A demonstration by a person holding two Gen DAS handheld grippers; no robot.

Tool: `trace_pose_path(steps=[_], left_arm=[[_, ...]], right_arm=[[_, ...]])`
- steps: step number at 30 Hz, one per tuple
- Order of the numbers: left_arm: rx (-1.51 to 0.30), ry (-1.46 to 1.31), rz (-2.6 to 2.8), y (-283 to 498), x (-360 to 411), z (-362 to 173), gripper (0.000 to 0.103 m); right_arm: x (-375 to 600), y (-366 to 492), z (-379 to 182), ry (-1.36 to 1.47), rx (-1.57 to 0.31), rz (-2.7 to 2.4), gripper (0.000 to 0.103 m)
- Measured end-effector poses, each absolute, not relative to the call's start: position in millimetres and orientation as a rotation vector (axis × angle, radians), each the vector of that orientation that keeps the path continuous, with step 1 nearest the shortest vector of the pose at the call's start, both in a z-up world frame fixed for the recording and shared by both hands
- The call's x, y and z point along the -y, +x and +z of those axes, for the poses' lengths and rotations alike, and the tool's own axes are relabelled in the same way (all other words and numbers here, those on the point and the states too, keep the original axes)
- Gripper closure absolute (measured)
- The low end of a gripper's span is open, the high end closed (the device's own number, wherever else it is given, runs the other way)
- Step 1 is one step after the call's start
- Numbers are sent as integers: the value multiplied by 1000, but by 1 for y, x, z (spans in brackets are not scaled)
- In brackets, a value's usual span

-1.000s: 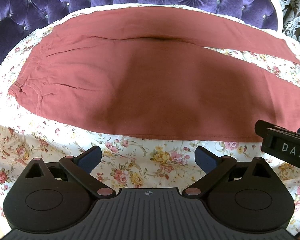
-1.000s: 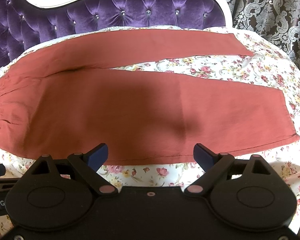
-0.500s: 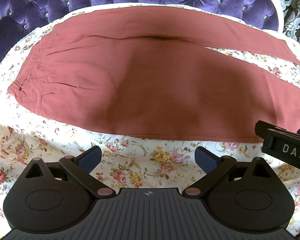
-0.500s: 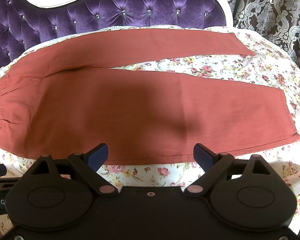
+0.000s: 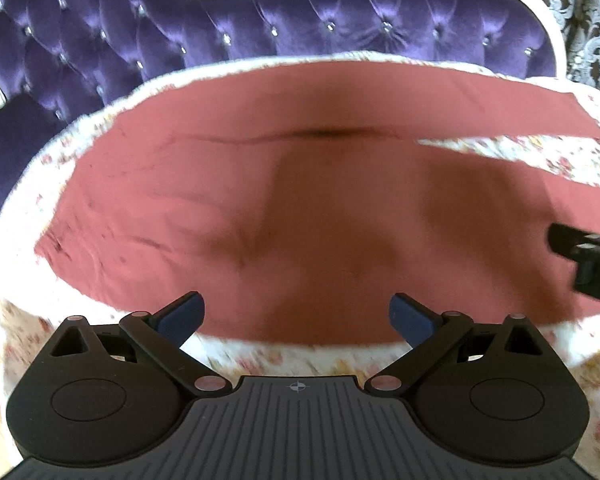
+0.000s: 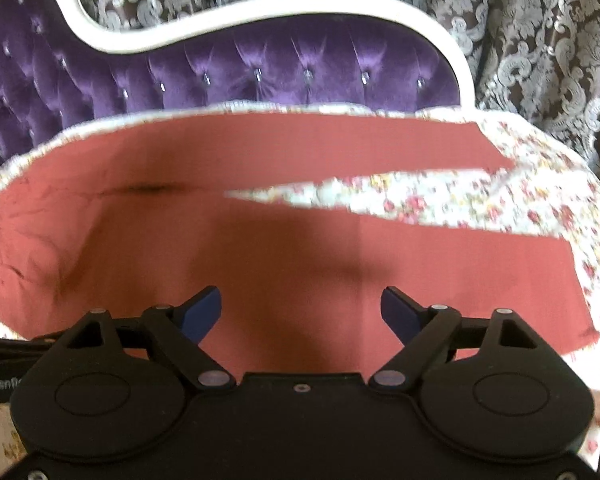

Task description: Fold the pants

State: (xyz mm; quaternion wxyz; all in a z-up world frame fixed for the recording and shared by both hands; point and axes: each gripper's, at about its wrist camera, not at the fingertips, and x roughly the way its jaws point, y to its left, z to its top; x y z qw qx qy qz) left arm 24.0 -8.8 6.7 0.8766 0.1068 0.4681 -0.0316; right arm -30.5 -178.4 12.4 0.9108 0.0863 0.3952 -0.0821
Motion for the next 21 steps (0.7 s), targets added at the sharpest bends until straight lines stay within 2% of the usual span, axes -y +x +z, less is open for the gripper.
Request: trace_pose_path(steps=[7, 10, 13, 15, 19, 21], left_arm=[[-936, 256, -76, 69, 17, 9, 2], [-956, 279, -97, 94, 22, 1, 2], [-979, 270, -116, 120, 24, -7, 2], [-1000, 265, -110, 139, 25, -14, 2], [-977, 312, -108, 162, 31, -21, 2], [-969, 323, -115, 174, 33, -23, 2]], right_arm=[[221, 14, 12, 237, -763, -101, 19], [232, 45, 7, 149, -769, -38, 19], [235, 81, 0, 5, -765, -9, 30], [239, 107, -7, -40, -775, -8, 44], [247, 166, -20, -84, -780, 53, 46], [246, 188, -24, -120, -755, 85, 44]])
